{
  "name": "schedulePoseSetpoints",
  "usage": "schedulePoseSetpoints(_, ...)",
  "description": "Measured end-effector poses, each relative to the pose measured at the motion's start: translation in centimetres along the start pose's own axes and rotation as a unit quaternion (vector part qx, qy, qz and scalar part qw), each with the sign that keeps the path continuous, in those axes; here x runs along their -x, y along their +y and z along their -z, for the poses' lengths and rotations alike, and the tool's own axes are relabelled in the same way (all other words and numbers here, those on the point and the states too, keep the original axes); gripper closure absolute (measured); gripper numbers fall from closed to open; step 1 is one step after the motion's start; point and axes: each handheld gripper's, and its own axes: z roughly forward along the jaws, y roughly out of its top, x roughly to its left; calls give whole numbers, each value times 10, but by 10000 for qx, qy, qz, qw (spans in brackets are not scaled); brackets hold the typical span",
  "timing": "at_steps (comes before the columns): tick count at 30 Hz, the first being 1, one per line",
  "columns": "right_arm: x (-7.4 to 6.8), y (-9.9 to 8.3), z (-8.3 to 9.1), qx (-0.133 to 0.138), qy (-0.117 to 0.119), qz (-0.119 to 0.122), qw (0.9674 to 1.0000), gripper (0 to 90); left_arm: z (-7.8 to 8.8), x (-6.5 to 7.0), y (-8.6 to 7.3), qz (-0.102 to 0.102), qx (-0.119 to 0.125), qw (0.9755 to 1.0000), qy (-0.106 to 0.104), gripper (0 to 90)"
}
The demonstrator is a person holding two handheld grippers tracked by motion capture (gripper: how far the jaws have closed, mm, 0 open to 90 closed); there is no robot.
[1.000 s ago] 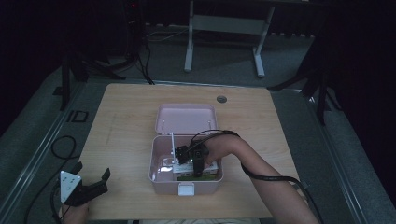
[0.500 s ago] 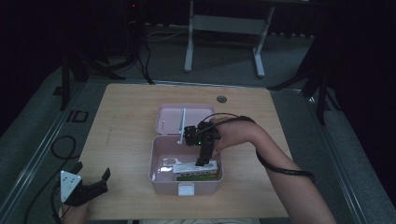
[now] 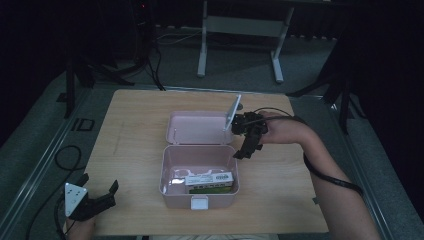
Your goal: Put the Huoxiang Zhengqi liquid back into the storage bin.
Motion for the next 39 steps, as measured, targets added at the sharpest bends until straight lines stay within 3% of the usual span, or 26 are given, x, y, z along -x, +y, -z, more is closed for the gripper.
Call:
schedulePoseSetpoints(8, 21, -40, -9, 236, -100, -519, 9983, 131, 0, 0, 0, -8, -38, 10000, -9, 3)
schedulePoseSetpoints(17, 40, -79, -48, 484, -381, -987, 9932, 134, -1, 0, 0, -23, -57, 10000, -20, 3)
schedulePoseSetpoints(20, 44, -91, -68, 574, -613, -1197, 9892, 132, -1, 0, 1, -23, -60, 10000, -24, 3)
schedulePoseSetpoints(21, 46, -98, -80, 671, -818, -1386, 9847, 131, -1, 0, 0, -22, -57, 10000, -25, 3)
schedulePoseSetpoints(23, 47, -101, -86, 724, -855, -1463, 9829, 127, -1, 0, 0, -13, -50, 10000, -26, 3)
schedulePoseSetpoints(24, 48, -108, -97, 869, -1099, -1649, 9763, 127, -1, 0, 0, -13, -52, 10000, -28, 3)
schedulePoseSetpoints(25, 48, -108, -97, 869, -1099, -1649, 9763, 127, -1, 0, 0, -19, -57, 10000, -32, 3)
schedulePoseSetpoints(26, 48, -112, -102, 940, -1167, -1713, 9738, 127, -1, 0, 1, -20, -58, 10000, -34, 3)
schedulePoseSetpoints(29, 50, -123, -113, 1248, -1375, -1956, 9629, 126, -1, 0, 0, -16, -52, 10000, -33, 3)
schedulePoseSetpoints(31, 50, -131, -119, 1473, -1528, -2172, 9528, 123, -1, 0, 0, -13, -49, 10000, -32, 3)
schedulePoseSetpoints(36, 46, -155, -130, 2113, -1988, -2650, 9196, 122, -1, 0, 1, -25, -63, 10000, -31, 3)
schedulePoseSetpoints(38, 45, -164, -134, 2239, -2128, -2798, 9090, 122, -1, 0, 1, -29, -60, 10000, -29, 3)
schedulePoseSetpoints(39, 44, -168, -136, 2259, -2164, -2864, 9056, 122, -1, 0, 1, -26, -59, 10000, -29, 3)
